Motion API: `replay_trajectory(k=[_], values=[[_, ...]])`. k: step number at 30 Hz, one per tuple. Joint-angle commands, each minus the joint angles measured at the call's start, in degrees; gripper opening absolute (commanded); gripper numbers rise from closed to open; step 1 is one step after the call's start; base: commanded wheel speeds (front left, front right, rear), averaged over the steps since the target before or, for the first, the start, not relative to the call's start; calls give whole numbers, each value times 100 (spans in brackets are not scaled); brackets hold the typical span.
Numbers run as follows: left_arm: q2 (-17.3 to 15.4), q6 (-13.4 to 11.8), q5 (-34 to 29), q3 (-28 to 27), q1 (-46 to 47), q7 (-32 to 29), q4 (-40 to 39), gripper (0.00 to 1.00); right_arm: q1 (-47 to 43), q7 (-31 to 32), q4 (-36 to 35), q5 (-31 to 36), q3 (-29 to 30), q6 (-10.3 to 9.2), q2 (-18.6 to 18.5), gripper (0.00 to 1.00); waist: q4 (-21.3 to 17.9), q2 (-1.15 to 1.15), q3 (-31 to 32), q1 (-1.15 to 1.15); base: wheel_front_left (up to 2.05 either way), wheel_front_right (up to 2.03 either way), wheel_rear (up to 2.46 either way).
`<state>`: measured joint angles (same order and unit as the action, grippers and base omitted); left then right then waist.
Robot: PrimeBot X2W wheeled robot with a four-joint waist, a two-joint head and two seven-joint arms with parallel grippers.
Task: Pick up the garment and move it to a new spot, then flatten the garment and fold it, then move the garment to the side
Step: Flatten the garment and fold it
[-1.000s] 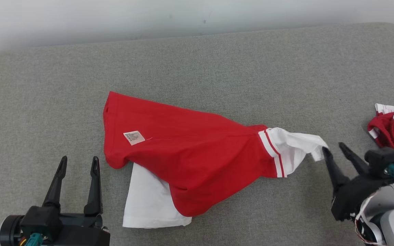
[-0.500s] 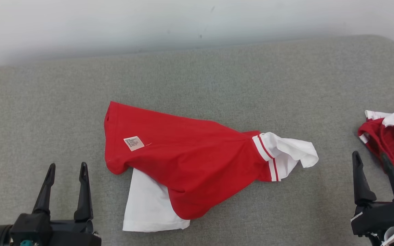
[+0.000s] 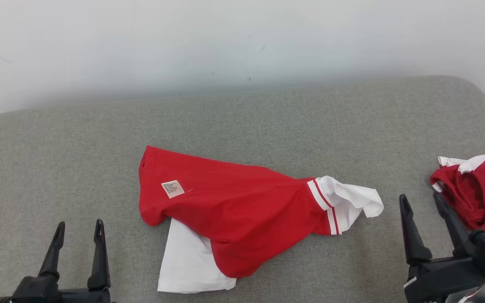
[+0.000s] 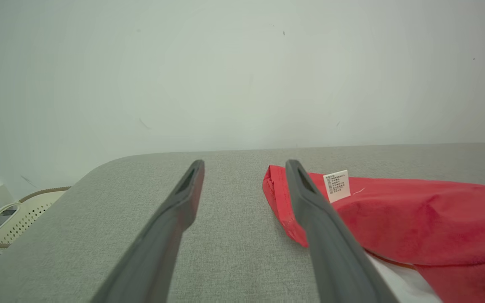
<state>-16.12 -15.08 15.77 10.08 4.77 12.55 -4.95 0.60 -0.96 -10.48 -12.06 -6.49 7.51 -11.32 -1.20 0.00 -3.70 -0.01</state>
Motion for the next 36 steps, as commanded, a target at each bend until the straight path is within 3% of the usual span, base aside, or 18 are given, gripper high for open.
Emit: replay_trajectory(k=[1,21,31,36], values=[[-57,-14,49,-4,-93,-33,-27,100,-94,-6,-1,37,-36,-4,-27,100,10,0,40,1,0,0,0],[-112,-52,146,30,48,-332,-213,100,-130,-20,-45,-47,-166,-4,52,100,-24,0,-139,1,0,0,0],[-121,609,652,348,872,-1049,343,100,128,-58,-29,-80,-283,-4,26,100,-156,0,-640,1,0,0,0],[-112,954,1043,358,1299,-1394,1065,100,234,-151,72,-125,-342,-4,54,100,-310,0,-793,1,0,0,0]])
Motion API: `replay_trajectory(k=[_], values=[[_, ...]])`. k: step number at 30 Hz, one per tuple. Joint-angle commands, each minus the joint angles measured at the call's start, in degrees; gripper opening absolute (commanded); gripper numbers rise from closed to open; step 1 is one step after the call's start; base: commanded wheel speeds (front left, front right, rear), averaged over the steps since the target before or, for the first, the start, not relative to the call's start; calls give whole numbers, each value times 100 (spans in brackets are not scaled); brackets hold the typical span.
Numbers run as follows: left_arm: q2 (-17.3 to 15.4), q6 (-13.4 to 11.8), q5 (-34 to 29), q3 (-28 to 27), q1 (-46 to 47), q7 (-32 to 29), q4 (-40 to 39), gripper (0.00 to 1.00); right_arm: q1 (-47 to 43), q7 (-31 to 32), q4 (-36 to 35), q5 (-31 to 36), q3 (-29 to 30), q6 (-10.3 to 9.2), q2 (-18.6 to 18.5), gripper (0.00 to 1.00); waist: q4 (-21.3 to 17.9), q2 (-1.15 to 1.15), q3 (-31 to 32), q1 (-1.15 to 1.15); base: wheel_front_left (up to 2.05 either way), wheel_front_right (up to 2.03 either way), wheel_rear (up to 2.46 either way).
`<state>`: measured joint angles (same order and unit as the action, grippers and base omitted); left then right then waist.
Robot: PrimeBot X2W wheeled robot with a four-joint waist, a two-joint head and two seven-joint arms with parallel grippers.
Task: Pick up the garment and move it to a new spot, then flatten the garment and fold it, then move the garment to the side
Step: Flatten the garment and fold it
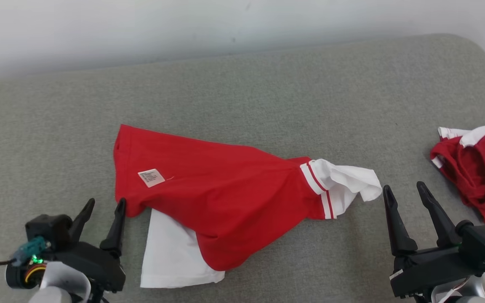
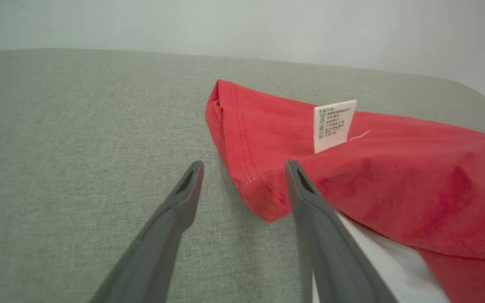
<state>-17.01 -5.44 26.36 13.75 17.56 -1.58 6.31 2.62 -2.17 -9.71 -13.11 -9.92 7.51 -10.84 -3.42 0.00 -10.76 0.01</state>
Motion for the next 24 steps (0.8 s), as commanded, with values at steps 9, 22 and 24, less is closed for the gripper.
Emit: replay_trajectory(k=[9,22,24], values=[[8,390,407,-34,502,-138,970,100,145,-151,158,-90,-11,-4,22,100,-279,0,-280,-1,0,0,0],[44,545,330,121,737,170,1385,0,243,-203,268,-118,47,-4,28,100,-277,0,-347,-1,0,0,0],[22,507,283,133,726,215,1326,0,267,-191,252,-117,40,-4,-31,100,-262,0,-339,-1,0,0,0]])
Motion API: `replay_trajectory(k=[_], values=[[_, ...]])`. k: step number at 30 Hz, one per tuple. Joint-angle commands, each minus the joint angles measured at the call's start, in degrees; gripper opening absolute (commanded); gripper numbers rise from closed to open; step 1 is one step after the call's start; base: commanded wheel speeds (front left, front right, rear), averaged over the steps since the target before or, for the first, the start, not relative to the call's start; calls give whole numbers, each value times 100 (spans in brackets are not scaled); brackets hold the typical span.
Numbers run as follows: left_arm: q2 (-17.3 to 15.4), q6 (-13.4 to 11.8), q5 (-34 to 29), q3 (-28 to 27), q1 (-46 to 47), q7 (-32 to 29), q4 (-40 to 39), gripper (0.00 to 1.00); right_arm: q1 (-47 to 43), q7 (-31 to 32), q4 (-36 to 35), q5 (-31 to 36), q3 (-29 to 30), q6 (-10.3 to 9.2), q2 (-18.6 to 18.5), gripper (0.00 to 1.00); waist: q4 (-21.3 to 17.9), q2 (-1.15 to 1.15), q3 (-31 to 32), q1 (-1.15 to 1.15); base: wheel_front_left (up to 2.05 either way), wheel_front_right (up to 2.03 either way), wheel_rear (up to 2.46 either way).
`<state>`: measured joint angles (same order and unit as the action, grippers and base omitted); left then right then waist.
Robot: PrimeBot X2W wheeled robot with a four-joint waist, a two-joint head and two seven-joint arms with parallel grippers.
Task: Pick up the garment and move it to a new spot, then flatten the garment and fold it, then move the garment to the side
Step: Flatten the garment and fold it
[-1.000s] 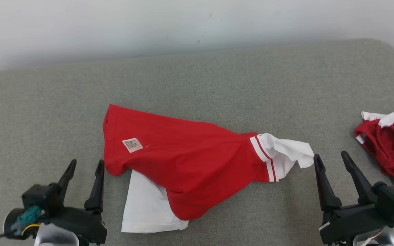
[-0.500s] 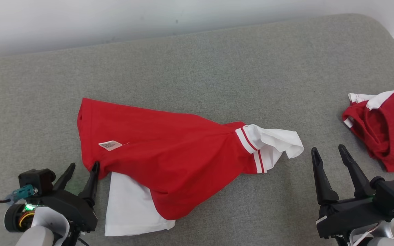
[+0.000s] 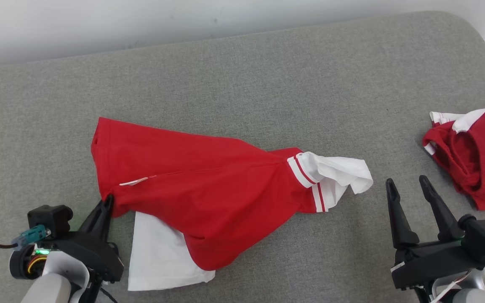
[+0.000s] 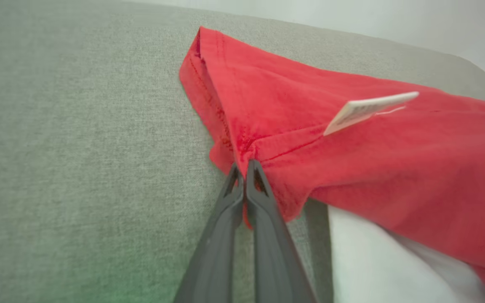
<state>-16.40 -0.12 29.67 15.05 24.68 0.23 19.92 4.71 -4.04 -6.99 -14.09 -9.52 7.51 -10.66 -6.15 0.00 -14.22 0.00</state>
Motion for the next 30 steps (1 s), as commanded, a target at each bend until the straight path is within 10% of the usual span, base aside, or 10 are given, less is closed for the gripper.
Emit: replay_trajectory(k=[1,19,21,23,30], values=[[-54,-57,-77,-3,12,69,-89,0,68,19,-22,5,-5,-4,-97,100,20,0,7,0,0,0,0],[-90,-289,-222,128,11,-8,-565,0,781,347,1087,-230,-1005,-4,-903,100,214,0,-54,0,0,0,0],[-103,-302,-230,126,20,22,-580,0,869,359,1245,-279,-1095,-4,-919,34,215,0,-54,0,0,0,0],[-116,-303,-228,126,38,40,-587,0,963,287,1356,-385,-1140,-4,-913,0,216,0,-56,0,0,0,0],[-168,-389,-306,83,132,236,-794,0,1254,-54,1387,-475,-1075,-4,-1025,0,232,0,-41,0,0,0,0]])
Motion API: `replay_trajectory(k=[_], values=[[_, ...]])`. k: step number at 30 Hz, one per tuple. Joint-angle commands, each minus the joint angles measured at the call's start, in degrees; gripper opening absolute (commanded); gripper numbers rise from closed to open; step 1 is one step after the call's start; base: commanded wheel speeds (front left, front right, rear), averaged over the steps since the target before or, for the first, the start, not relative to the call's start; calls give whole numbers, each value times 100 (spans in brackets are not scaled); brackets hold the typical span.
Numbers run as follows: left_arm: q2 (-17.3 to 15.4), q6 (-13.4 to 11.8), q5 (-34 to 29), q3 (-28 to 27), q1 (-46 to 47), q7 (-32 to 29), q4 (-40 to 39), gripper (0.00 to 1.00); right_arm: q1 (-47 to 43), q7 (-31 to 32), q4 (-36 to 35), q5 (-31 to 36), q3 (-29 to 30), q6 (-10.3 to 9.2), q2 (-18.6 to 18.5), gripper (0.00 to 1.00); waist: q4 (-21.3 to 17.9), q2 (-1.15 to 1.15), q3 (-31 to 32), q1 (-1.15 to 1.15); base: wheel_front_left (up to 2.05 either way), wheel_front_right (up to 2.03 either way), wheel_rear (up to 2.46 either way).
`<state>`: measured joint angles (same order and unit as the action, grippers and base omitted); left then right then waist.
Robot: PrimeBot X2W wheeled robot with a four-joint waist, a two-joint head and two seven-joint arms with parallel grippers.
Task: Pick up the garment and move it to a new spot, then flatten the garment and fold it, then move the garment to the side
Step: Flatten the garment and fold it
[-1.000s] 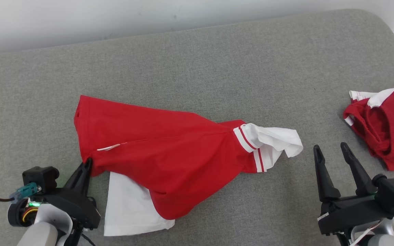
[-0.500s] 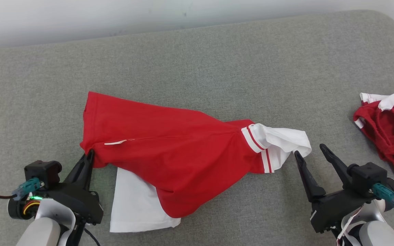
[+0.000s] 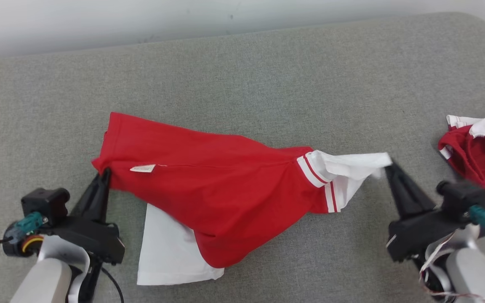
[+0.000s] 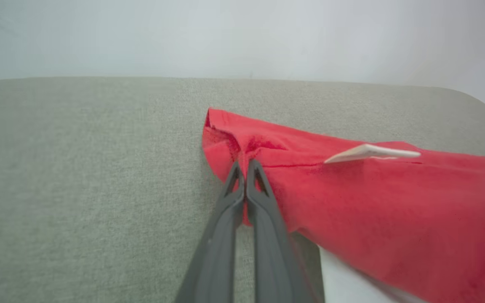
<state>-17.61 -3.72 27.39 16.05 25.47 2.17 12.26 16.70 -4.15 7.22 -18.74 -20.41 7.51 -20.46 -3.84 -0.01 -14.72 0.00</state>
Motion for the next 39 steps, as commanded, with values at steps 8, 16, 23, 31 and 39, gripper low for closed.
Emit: replay_trajectory(k=[8,16,23,31,39], values=[[-207,-210,-181,-126,234,4,-1024,0,490,-248,-695,219,551,-4,-200,0,30,1,153,0,0,0,0],[-497,-389,-443,-188,734,-429,-2083,0,1211,-37,-1302,428,1014,-4,-355,0,139,1,307,0,0,0,0],[-806,-477,-666,-262,1085,-812,-2841,0,1704,95,-1714,536,1354,-4,-527,0,175,1,450,0,0,0,0],[-1013,-661,-910,-364,1172,-1067,-3687,0,1872,250,-2206,590,1626,-4,-645,0,200,1,549,0,0,0,0],[-1051,-665,-766,-232,1042,-1524,-3969,0,1750,514,-2362,419,1502,-4,-602,0,199,1,524,0,0,0,0]])
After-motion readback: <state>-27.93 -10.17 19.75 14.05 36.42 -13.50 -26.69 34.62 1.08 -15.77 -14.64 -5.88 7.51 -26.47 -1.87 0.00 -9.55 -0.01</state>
